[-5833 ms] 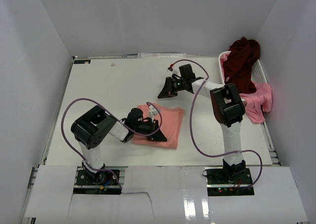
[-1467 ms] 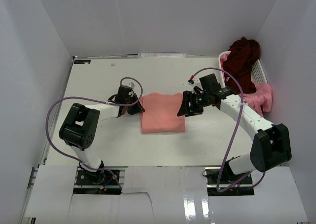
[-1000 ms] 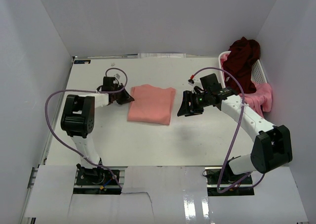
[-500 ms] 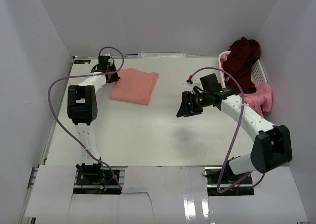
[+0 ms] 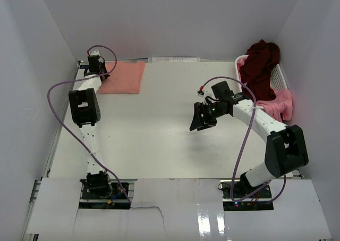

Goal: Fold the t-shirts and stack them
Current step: Put the neatly folded tshirt into the corner of the board with the left arm

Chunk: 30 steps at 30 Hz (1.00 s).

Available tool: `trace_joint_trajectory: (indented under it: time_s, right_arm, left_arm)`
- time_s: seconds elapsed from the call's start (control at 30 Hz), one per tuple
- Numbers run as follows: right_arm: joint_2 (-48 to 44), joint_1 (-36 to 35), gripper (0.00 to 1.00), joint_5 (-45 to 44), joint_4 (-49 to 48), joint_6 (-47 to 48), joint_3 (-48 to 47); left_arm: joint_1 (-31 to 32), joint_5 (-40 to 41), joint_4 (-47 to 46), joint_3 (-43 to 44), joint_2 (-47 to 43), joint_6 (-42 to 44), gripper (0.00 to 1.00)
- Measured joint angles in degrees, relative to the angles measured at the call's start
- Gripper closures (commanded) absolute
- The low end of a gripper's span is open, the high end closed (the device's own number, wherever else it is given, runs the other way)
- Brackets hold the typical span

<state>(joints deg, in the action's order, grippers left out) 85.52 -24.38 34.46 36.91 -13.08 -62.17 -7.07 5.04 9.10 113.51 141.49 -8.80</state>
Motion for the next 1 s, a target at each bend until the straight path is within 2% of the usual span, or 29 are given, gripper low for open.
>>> trace_joint_trajectory:
  time_s: [0.27,0.73,0.8,0.83,0.87,0.9,0.97,1.0]
  right_arm:
    - [2.6,0.0,0.42,0.5,0.5,0.1,0.0]
    - [4.6,0.0,0.42,1.3,2.4,0.3,-1.9]
    - [4.7,0.0,0.42,1.6,2.4,0.3,-1.9]
    - [4.7,0.0,0.42,1.7,2.4,0.3,-1.9]
    - [4.7,0.0,0.42,1.8,2.4,0.3,-1.9]
    - [4.8,0.0,0.42,1.9,2.4,0.3,-1.8]
    - [5.0,0.0,0.42,2.1,2.4,0.3,-1.7]
    - [5.0,0.0,0.42,2.2,2.3,0.3,-1.6]
  left_arm:
    - [-5.0,0.6,-8.5,-0.9,1.6,4.0,1.0]
    - [-7.3,13.9,-20.6,1.5,6.8,10.5,0.99]
    - [-7.5,15.4,-21.4,1.5,7.2,10.7,0.81]
    - [-7.6,16.2,-21.7,1.5,7.3,10.7,0.56]
    - [-7.8,17.0,-21.8,1.5,7.3,10.8,0.43]
    - [-8.0,18.1,-22.0,1.6,7.3,10.3,0.24]
    - [-8.7,19.3,-22.4,2.0,7.3,8.5,0.02]
    - [-9.2,19.5,-22.6,2.3,7.3,7.7,0.02]
